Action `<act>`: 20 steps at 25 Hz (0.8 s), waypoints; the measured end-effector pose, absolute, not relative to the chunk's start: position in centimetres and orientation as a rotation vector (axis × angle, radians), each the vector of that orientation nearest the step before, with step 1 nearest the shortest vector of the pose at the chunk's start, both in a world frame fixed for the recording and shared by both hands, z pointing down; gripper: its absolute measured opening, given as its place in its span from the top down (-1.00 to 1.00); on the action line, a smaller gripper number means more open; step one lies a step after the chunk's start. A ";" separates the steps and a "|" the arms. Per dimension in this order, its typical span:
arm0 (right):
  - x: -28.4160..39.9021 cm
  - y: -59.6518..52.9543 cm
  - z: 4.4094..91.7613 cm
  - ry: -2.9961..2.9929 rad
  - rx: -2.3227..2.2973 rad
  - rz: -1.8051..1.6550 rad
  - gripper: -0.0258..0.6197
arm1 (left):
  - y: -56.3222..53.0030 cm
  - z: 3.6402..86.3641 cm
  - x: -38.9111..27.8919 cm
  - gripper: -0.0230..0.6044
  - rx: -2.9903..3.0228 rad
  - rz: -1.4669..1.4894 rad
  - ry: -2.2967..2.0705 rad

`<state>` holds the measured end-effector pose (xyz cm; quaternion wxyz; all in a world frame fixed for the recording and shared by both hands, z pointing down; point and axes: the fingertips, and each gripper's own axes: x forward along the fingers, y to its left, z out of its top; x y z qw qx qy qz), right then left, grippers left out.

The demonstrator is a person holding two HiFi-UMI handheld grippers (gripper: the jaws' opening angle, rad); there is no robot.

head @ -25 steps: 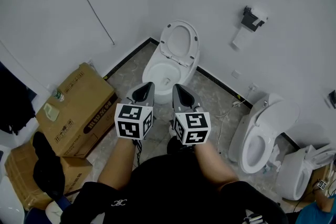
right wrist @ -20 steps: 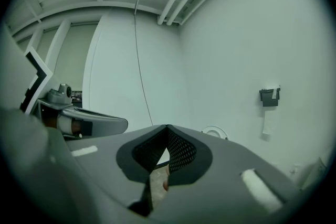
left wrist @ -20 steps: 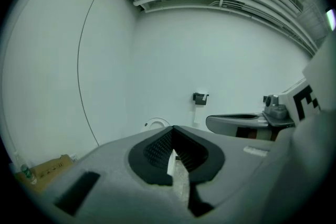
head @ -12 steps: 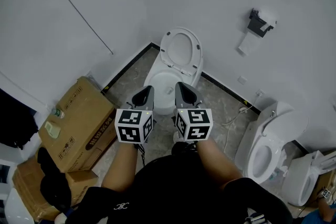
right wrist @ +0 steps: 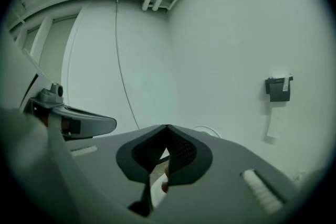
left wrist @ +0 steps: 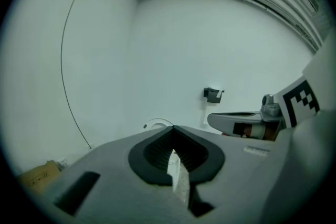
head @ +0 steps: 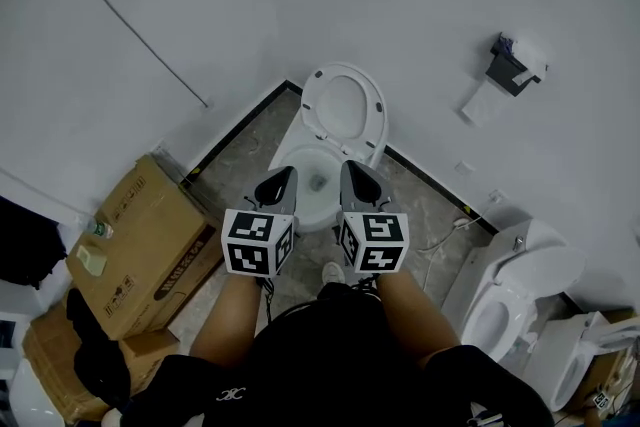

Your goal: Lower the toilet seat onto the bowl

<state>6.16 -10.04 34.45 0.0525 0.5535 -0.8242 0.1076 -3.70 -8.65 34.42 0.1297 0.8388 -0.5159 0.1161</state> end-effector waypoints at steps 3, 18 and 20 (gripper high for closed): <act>7.2 -13.3 35.0 -2.488 1.654 0.305 0.89 | -11.7 35.0 -2.7 0.90 2.414 0.347 -1.497; 12.6 -27.6 39.8 -2.372 1.505 0.197 0.89 | -21.4 38.1 0.4 0.90 2.294 0.400 -1.541; 12.7 -28.9 40.3 -2.351 1.494 0.153 0.89 | -21.7 38.5 0.4 0.90 2.284 0.409 -1.539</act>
